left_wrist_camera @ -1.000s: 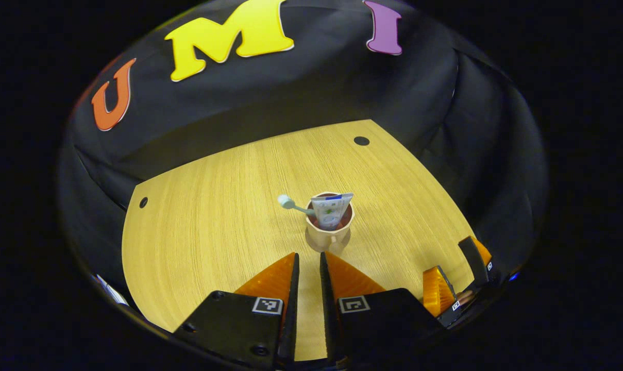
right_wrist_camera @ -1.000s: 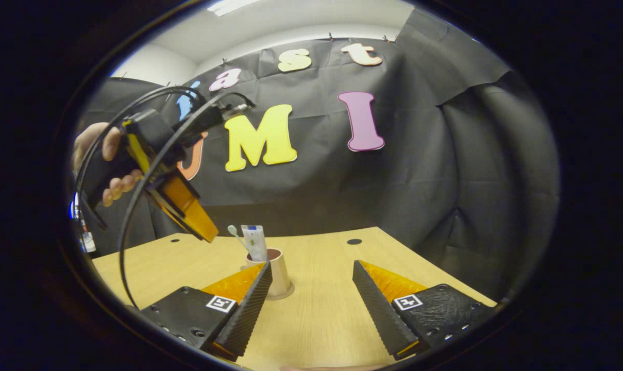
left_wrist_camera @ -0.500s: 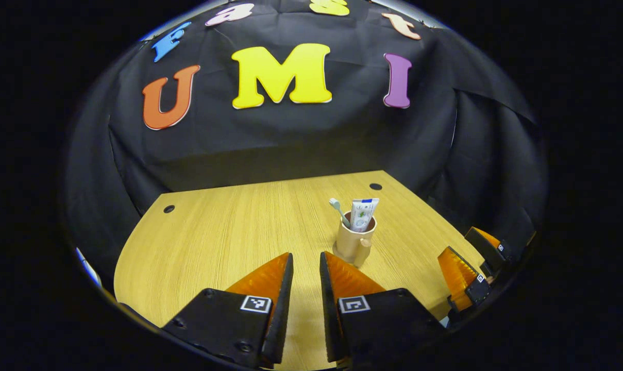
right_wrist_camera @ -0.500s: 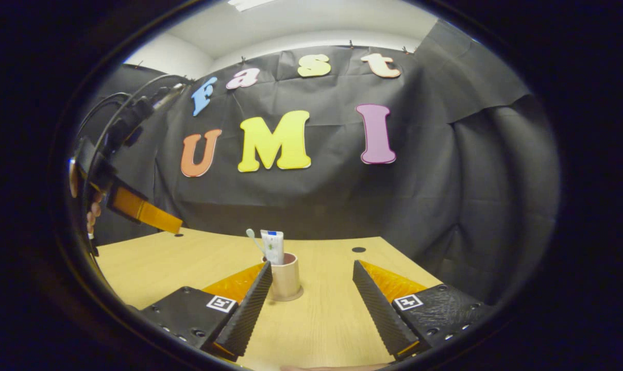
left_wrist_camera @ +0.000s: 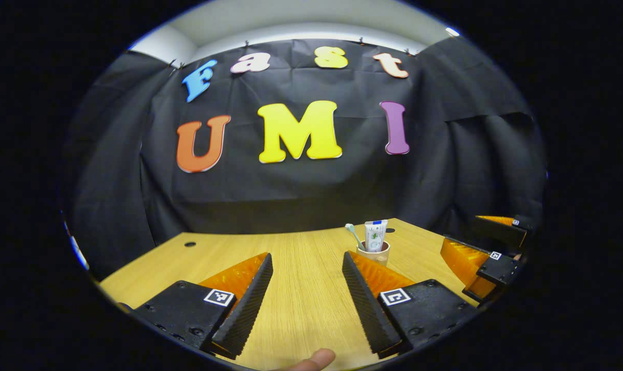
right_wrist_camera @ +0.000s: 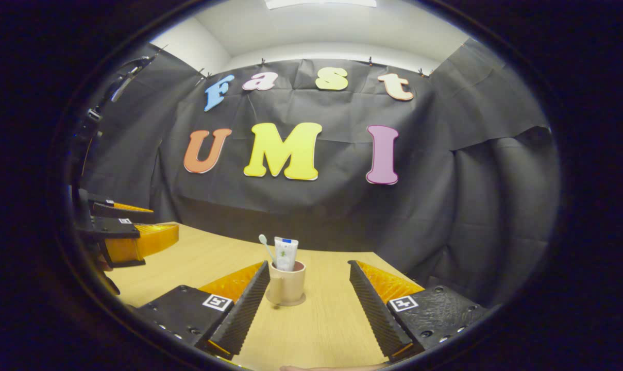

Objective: Put the toothbrush and toothpaste on the desktop into the cup, then pick up the cup and place it on the coaster on the desktop.

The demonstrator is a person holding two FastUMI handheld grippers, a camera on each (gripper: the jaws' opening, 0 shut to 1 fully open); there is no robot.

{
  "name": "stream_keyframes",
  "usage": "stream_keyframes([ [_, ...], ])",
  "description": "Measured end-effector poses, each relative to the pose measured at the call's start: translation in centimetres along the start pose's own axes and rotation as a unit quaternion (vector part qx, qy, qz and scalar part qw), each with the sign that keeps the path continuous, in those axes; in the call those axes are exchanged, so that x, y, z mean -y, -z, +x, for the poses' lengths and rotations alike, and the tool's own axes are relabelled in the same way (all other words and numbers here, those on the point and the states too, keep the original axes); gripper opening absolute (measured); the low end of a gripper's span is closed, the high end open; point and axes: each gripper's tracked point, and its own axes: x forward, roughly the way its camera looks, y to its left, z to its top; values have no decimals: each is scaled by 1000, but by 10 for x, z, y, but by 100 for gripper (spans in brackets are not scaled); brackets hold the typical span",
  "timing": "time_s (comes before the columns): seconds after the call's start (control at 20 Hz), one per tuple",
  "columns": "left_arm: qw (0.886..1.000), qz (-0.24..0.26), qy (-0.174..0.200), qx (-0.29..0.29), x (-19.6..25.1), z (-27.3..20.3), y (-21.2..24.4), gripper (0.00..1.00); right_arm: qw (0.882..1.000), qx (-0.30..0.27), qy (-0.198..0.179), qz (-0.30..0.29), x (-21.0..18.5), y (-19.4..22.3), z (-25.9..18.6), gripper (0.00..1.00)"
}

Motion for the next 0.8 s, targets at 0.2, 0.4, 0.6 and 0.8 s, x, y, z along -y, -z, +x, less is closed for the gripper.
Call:
stream_keyframes([
  [0.2, 1000, -8, -3, 11, 3, -19, -4, 99, 999, -30, -6, 16, -6, 9, 6, 96],
  [0.4, 1000, -14, -20, 5, -6, -20, -7, 99, 999, -25, 33, 13, 15, 2, 4, 96],
  [0.6, 999, -23, -24, -8, -11, -17, 3, 99, 999, -32, 27, 2, 3, 4, 7, 94],
  [0.8, 998, -33, -47, -27, -30, -13, 13, 99, 999, -32, 7, -3, -14, 1, 7, 96],
])
